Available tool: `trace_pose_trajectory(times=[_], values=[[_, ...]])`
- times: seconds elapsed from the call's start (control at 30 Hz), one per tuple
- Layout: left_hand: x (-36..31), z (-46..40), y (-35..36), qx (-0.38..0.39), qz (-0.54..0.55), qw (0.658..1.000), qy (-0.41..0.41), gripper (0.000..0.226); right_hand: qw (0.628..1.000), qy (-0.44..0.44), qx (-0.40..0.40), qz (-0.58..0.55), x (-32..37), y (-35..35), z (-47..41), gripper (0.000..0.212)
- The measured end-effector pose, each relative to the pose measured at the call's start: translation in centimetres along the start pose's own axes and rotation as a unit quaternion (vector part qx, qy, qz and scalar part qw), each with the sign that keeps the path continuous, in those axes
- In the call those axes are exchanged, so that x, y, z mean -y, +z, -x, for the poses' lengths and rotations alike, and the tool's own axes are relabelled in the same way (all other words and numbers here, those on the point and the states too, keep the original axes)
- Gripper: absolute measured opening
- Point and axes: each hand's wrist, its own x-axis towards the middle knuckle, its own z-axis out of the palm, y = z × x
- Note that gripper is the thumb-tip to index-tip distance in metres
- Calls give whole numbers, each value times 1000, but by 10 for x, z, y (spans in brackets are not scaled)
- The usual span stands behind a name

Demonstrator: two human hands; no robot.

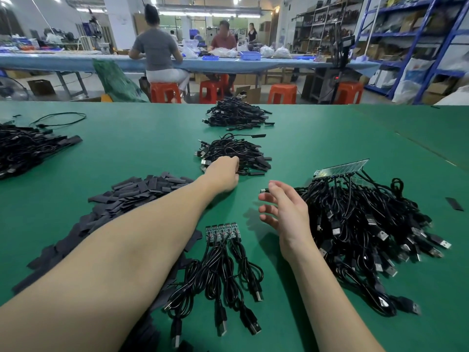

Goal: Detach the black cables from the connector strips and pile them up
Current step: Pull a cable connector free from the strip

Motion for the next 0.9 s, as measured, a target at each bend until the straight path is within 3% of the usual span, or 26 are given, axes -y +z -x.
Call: trace_pose_trajectory(times=[0.23, 0.37, 0.43, 0.5, 0.57, 0.63, 0.73, 0.83, 0.9], values=[[7, -8, -4, 63, -2, 998, -13, 26, 999, 13, 23, 37, -2, -1, 0, 12], [4, 15, -8, 15, 59, 998, 0, 28, 984, 2, 48, 170, -7, -1, -1, 8], [-1, 37, -12, -23, 129, 991, -8, 20, 941, -46, 70, 327, -9, -1, -3, 8], [-7, 62, -15, -48, 194, 980, -25, 9, 840, -97, 118, 521, -10, 0, -2, 18], [-12, 89, -16, -64, 243, 967, -40, 5, 754, -105, 161, 628, -11, 6, 3, 34], [-17, 110, -16, -71, 273, 958, -45, 6, 731, -94, 182, 651, -9, 10, 6, 35], [-20, 124, -18, -63, 277, 958, -46, 8, 760, -51, 206, 614, -3, 10, 4, 35], [-18, 128, -25, -32, 291, 955, -51, 16, 875, 21, 225, 428, 6, 5, 4, 30], [-12, 129, -29, 1, 353, 933, -74, 26, 927, 68, 213, 301, 9, 0, 4, 24]])
